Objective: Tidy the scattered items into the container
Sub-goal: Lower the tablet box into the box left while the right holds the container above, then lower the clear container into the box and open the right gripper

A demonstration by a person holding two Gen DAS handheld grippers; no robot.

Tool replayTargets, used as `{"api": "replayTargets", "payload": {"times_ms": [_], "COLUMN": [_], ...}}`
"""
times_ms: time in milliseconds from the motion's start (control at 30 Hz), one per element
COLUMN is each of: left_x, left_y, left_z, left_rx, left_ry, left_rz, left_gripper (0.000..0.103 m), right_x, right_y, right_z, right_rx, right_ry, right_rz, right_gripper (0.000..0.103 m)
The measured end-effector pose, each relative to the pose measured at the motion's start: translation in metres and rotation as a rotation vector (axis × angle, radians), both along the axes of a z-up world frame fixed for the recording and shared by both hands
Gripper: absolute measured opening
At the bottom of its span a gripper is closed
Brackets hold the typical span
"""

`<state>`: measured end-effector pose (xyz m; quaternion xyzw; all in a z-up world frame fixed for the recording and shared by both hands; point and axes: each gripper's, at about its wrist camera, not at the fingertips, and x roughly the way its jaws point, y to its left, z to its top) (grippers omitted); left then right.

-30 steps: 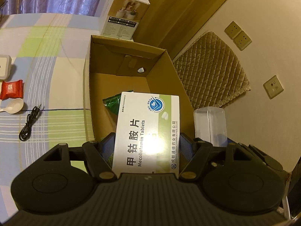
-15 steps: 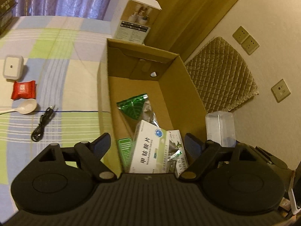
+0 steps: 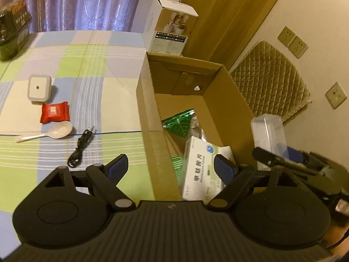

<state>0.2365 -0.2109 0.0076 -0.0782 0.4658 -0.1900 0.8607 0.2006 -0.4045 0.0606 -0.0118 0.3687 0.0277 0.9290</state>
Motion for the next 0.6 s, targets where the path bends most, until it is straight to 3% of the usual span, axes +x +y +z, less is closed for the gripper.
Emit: {"api": "replayTargets", "payload": {"times_ms": [600], "left_x": [-0.0048], "left_y": [0.0094], "left_z": [-0.005], "left_rx": [0.036], "left_ry": [0.0], "left_rz": [-0.022], "left_gripper": [0.085], "right_x": [0.0077], "right_y": [0.0093], "right_z": [-0.0002], "right_rx": [-0.024], "right_ry": [-0.004], "right_rz": [0.012], "right_gripper": [0.058]}}
